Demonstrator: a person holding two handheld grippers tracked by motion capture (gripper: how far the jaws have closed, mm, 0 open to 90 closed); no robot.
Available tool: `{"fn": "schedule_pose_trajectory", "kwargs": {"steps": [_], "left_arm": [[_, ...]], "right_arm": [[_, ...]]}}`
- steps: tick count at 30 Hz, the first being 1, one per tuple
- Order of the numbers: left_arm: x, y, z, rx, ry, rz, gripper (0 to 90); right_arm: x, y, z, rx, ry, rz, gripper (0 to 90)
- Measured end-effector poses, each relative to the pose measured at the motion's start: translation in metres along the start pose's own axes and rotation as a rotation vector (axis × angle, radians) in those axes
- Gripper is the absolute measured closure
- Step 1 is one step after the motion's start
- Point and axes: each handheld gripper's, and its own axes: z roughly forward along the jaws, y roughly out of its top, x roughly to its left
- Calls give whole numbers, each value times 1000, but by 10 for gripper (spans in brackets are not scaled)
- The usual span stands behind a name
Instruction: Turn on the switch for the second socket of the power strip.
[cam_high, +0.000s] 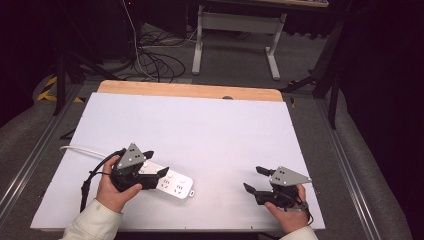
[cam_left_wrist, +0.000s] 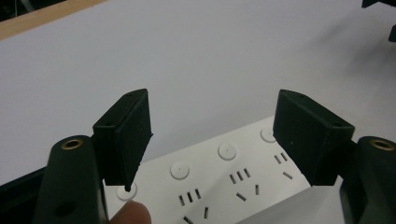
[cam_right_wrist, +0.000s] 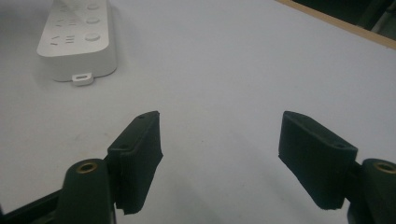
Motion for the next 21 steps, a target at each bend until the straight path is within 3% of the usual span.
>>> {"fn": "schedule_pose_trajectory", "kwargs": {"steps": [4, 6, 7, 8, 9, 10, 11, 16, 21], "left_arm": [[1, 0, 0, 8, 19, -3, 395], [2, -1, 1, 23, 34, 1, 553], [3, -1, 2, 31, 41, 1, 553], [4, -1, 2, 37, 41, 4, 690], [4, -1, 3, 46, 33, 6, 690], [5, -1, 3, 42, 28, 3, 788], [5, -1, 3, 40, 19, 1, 824], [6, -1, 5, 59, 33, 5, 896], [9, 0, 8, 100, -3, -4, 898]], "right_arm": [[0, 0, 0, 0, 0, -3, 301], [0, 0, 0, 0, 0, 0, 301], [0, 0, 0, 0, 0, 0, 301], [0, 0, 0, -1, 0, 0, 301], [0, 0, 0, -1, 0, 0, 301], [1, 0, 0, 0, 0, 0, 301], [1, 0, 0, 0, 0, -1, 301], [0, 0, 0, -1, 0, -2, 301], [1, 0, 0, -1, 0, -1, 301]]}}
